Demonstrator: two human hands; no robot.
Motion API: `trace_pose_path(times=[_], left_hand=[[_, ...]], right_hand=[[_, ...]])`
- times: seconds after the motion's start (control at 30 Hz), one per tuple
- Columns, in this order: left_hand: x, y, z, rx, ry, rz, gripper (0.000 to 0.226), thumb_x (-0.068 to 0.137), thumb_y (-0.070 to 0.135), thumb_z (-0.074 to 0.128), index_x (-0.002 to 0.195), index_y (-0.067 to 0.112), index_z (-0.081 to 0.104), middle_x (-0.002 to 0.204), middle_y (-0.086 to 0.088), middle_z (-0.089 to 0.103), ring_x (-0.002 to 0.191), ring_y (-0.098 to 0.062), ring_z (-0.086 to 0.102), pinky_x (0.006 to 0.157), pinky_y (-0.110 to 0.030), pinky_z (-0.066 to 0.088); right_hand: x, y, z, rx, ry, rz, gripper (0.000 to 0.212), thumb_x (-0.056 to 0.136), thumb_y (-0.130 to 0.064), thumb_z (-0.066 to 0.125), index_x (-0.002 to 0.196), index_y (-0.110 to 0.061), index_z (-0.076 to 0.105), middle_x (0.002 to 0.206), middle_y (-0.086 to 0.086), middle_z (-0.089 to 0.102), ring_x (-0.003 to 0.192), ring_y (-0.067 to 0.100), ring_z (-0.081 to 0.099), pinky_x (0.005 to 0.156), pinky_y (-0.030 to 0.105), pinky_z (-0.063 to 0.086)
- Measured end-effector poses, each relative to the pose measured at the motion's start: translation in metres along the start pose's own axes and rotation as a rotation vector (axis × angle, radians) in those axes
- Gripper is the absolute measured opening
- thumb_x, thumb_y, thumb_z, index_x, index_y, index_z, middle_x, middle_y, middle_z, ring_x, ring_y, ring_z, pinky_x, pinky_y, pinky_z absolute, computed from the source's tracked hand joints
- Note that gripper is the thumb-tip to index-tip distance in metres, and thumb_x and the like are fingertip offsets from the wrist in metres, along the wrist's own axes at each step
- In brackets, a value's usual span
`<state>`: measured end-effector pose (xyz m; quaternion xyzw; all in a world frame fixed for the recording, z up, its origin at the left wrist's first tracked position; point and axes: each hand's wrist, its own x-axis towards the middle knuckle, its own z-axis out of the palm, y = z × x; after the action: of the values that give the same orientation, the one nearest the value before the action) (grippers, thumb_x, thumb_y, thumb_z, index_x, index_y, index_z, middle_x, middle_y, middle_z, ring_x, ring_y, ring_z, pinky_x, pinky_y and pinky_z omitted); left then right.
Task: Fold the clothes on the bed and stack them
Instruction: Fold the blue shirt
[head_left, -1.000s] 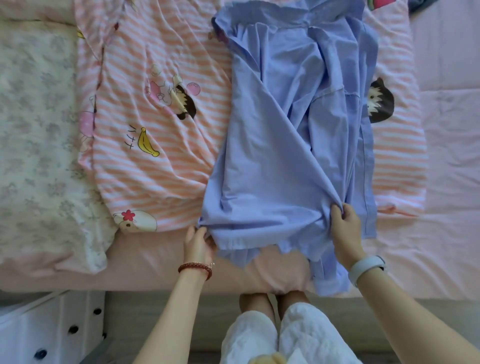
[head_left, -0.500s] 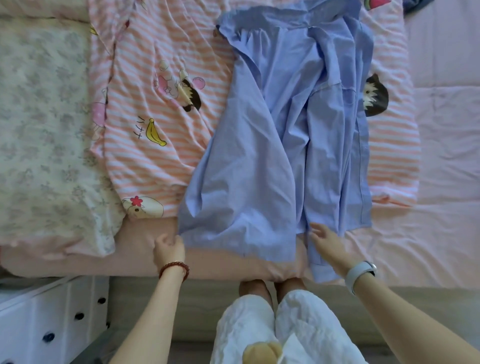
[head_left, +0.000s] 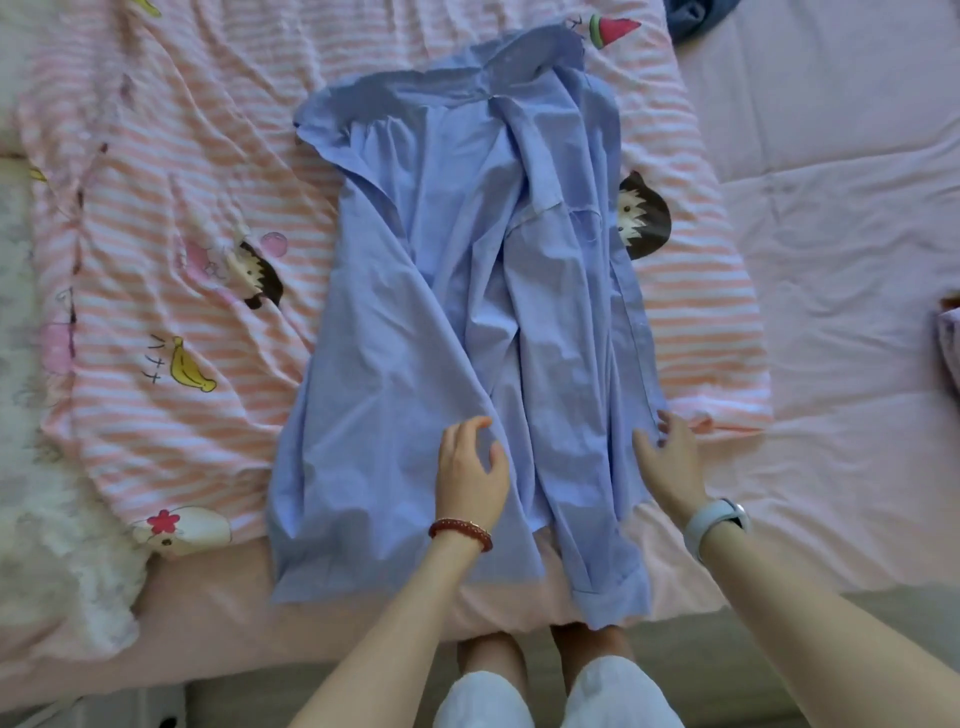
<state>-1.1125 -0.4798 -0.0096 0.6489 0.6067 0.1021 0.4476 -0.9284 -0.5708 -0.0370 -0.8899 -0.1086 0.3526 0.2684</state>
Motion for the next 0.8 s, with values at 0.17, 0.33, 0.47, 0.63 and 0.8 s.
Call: trace_pose_path(times=[0.17, 0.33, 0.47, 0.63, 0.8], left_hand=[[0.035, 0.048, 0.04, -0.021, -0.063, 0.037, 0.027, 0.091, 0.008, 0.049, 0.117, 0.009, 0.056, 0.115, -0.001, 0.051, 0.1, -0.013, 0.051, 0.09, -0.023, 0.04], [0.07, 0.086, 0.077, 0.087, -0.103, 0.144, 0.032, 0.093, 0.014, 0.049, 0.124, 0.012, 0.052, 0.126, -0.003, 0.046, 0.115, -0.016, 0.047, 0.09, -0.018, 0.034], [0.079, 0.095, 0.111, 0.291, -0.13, 0.099, 0.049, 0.092, 0.027, 0.051, 0.138, 0.017, 0.038, 0.144, -0.005, 0.03, 0.131, -0.024, 0.03, 0.107, -0.031, 0.027], [0.083, 0.107, 0.138, 0.323, 0.004, -0.055, 0.052, 0.089, 0.033, 0.056, 0.137, 0.018, 0.042, 0.147, -0.007, 0.027, 0.135, -0.025, 0.022, 0.109, -0.034, 0.021], [0.09, 0.138, 0.152, 0.338, 0.098, 0.021, 0.052, 0.087, 0.028, 0.06, 0.135, 0.016, 0.045, 0.15, -0.012, 0.024, 0.137, -0.029, 0.021, 0.108, -0.038, 0.022]], right_hand=[[0.049, -0.014, -0.008, -0.095, 0.011, -0.006, 0.054, 0.092, -0.025, 0.052, 0.139, -0.006, 0.034, 0.126, 0.016, 0.053, 0.125, 0.032, 0.043, 0.104, 0.04, 0.028], [0.086, -0.008, -0.024, -0.091, -0.2, -0.108, 0.015, 0.086, -0.013, 0.056, 0.091, -0.001, 0.062, 0.092, 0.014, 0.065, 0.089, 0.028, 0.059, 0.07, 0.029, 0.038], [0.089, -0.002, -0.035, -0.136, -0.365, -0.158, 0.044, 0.088, -0.025, 0.06, 0.126, -0.009, 0.046, 0.113, 0.004, 0.055, 0.106, 0.024, 0.054, 0.088, 0.033, 0.04], [0.102, 0.008, -0.052, -0.09, -0.3, -0.194, 0.028, 0.091, -0.009, 0.048, 0.066, -0.016, 0.039, 0.063, -0.001, 0.043, 0.073, 0.022, 0.044, 0.054, 0.028, 0.026], [0.137, 0.017, -0.122, 0.177, 0.133, -0.031, 0.011, 0.095, -0.009, 0.042, 0.086, -0.007, 0.048, 0.079, 0.003, 0.049, 0.081, 0.022, 0.044, 0.06, 0.026, 0.022]])
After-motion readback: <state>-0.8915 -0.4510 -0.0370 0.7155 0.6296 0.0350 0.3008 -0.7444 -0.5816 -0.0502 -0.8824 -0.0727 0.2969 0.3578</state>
